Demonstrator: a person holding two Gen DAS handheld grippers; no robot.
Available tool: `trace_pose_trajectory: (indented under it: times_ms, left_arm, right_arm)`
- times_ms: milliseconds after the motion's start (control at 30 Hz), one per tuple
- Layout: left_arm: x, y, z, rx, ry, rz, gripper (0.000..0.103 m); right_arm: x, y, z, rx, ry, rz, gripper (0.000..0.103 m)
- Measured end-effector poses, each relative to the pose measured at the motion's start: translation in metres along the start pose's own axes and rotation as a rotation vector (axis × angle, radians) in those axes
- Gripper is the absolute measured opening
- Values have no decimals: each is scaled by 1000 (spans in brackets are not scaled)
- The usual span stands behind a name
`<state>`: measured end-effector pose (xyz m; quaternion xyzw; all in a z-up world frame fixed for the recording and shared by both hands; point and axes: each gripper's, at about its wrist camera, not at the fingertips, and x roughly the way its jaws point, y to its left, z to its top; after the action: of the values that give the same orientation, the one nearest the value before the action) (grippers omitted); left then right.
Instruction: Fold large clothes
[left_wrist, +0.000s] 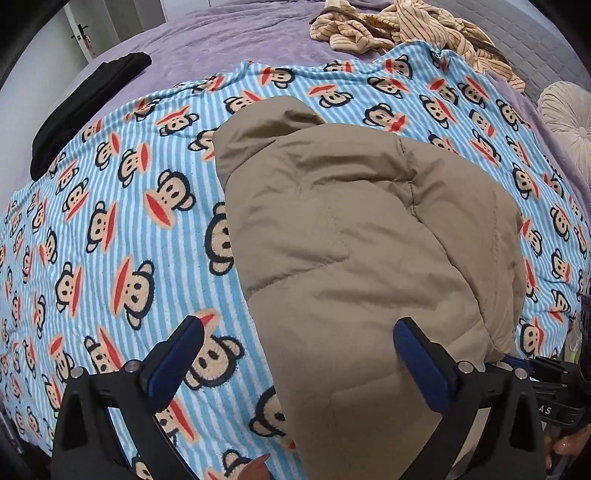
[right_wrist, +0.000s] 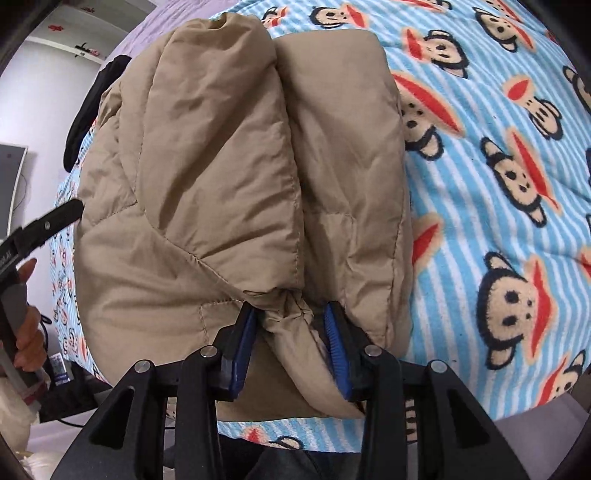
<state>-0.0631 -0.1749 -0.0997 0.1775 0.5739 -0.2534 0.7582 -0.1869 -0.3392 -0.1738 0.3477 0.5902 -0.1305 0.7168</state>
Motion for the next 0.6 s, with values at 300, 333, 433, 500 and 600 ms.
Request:
trace_pose_trajectory:
  times_ms: [300, 333, 433, 500, 600]
  left_arm:
    - [-9, 15, -10, 31, -11, -30, 103]
    - [-9, 16, -12, 36, -11, -36, 103]
    - [-9, 20, -17, 51, -6, -45, 103]
    - [-12, 23, -19, 49, -7, -41, 103]
    - [-14, 27, -20, 45, -2, -53, 103]
  right_arm:
    - [-1, 23, -12, 54, -60, -33, 82]
    - [-1, 24, -14, 62, -69, -36, 83]
    - [-1, 32, -18, 69, -92, -50, 83]
    - [-1, 37, -19, 69, -107, -42, 86]
    - [-5, 43, -19, 88, -108, -25, 91]
